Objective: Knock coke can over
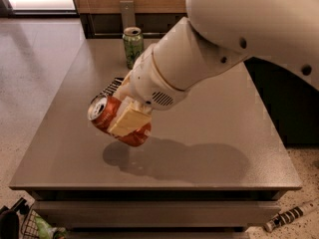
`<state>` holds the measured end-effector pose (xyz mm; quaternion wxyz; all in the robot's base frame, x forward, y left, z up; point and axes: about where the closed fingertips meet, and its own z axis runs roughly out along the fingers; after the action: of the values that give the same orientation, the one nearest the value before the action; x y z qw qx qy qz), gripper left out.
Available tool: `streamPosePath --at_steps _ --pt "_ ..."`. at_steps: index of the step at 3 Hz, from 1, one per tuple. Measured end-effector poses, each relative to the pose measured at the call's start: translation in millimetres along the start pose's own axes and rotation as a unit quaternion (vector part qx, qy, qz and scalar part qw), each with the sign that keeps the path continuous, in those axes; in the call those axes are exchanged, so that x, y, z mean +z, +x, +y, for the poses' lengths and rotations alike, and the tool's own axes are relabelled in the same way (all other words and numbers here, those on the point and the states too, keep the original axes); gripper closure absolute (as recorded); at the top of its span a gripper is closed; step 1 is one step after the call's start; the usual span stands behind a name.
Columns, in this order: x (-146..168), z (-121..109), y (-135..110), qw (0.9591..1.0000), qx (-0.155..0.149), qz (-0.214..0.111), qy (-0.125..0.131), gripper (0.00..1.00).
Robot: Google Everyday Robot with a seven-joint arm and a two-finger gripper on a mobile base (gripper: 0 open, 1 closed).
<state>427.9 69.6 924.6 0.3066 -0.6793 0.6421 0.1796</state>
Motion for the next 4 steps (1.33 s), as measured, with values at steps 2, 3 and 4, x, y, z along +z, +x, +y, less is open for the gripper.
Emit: streamPosePath --at_steps 2,3,4 --pt "21.2 8.6 29.1 0.9869 -0.018 0.159 0.021 1.0" --pt "44.0 16.6 34.9 0.9784 -0.04 0.202 0.015 1.0" --pt "79.2 26.6 34.9 0.9756 -0.059 0.211 -0.005 1.0"
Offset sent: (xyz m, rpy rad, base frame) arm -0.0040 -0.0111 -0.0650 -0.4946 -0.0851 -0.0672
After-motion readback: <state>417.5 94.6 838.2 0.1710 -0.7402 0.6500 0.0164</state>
